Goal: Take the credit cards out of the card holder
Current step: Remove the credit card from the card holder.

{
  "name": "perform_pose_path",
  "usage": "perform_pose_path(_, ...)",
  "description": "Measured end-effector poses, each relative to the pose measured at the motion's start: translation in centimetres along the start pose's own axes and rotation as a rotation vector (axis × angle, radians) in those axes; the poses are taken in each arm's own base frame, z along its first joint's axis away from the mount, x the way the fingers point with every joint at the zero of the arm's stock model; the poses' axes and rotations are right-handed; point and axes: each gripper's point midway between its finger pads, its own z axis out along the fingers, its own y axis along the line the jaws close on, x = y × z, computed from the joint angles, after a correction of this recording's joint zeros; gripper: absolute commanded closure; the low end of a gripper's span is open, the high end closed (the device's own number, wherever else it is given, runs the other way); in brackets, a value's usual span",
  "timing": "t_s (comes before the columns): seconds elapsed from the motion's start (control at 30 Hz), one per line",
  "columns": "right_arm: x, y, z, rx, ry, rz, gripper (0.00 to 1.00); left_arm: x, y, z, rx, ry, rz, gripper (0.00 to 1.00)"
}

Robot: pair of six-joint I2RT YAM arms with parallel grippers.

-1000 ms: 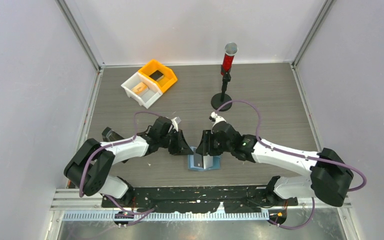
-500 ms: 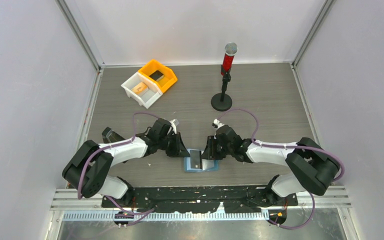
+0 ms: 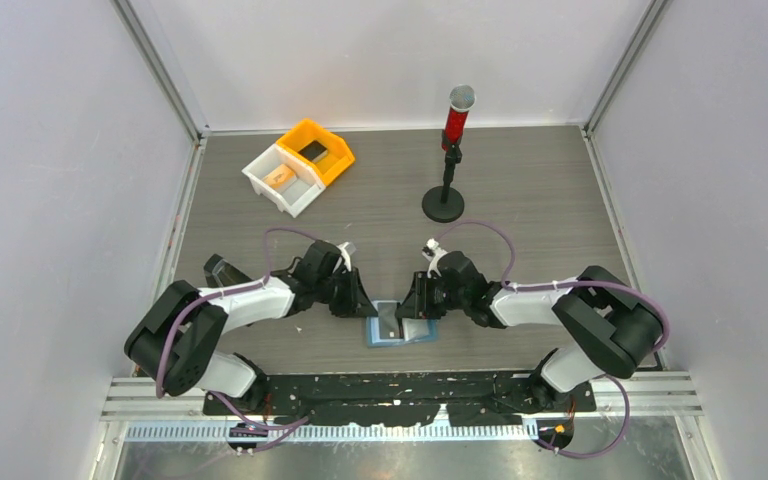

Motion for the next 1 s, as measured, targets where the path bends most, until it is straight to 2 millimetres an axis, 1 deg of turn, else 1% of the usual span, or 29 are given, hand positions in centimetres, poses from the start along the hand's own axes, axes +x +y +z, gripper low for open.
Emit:
perform_pose_path(0.1, 0.0, 0.1, 0.1, -0.016, 0.001, 0.003, 0.69, 0.1, 0.1, 0.0, 0.001, 0.000, 0.001, 0.85)
perform_pose_path(0.17, 0.1, 0.0, 0.1, -0.027, 0.001, 0.012, 0.74, 0.1, 0.2, 0.0, 0.000, 0.000, 0.000, 0.84)
perform_pose_path(0.2, 0.1, 0.0, 0.0, -0.031, 0.002, 0.016, 0.79, 0.2, 0.3, 0.1, -0.002, 0.001, -0.001, 0.84)
perform_pose_path(0.23, 0.1, 0.0, 0.0, -0.037, 0.004, 0.021, 0.81, 0.3, 0.3, 0.1, -0.003, 0.002, -0.002, 0.85)
perform_pose_path(0.27, 0.2, -0.1, 0.0, -0.041, 0.005, 0.026, 0.87, 0.3, 0.4, 0.1, -0.003, 0.003, -0.002, 0.85)
perform_pose_path(0.33, 0.2, -0.2, -0.1, -0.048, 0.004, 0.037, 0.93, 0.5, 0.6, 0.1, -0.006, 0.006, -0.003, 0.88)
perform_pose_path(0.37, 0.2, -0.2, -0.2, -0.054, 0.004, 0.039, 0.94, 0.5, 0.6, 0.1, -0.008, 0.008, -0.005, 0.89)
perform_pose_path(0.5, 0.0, -0.2, -0.4, -0.072, 0.002, 0.052, 0.95, 0.7, 0.8, 0.1, -0.006, 0.008, -0.005, 0.98)
perform_pose_path(0.57, -0.1, -0.2, -0.6, -0.077, 0.001, 0.056, 0.95, 0.7, 0.7, 0.2, -0.003, 0.008, -0.003, 1.00)
perform_pose_path(0.8, -0.7, -0.4, -1.6, -0.087, -0.015, 0.052, 0.95, 0.8, 0.4, 0.2, 0.018, 0.013, 0.001, 1.00)
perform_pose_path(1.0, -1.6, -1.3, -2.7, -0.064, -0.040, 0.056, 0.95, 0.8, 0.4, 0.2, 0.022, 0.013, 0.003, 1.00)
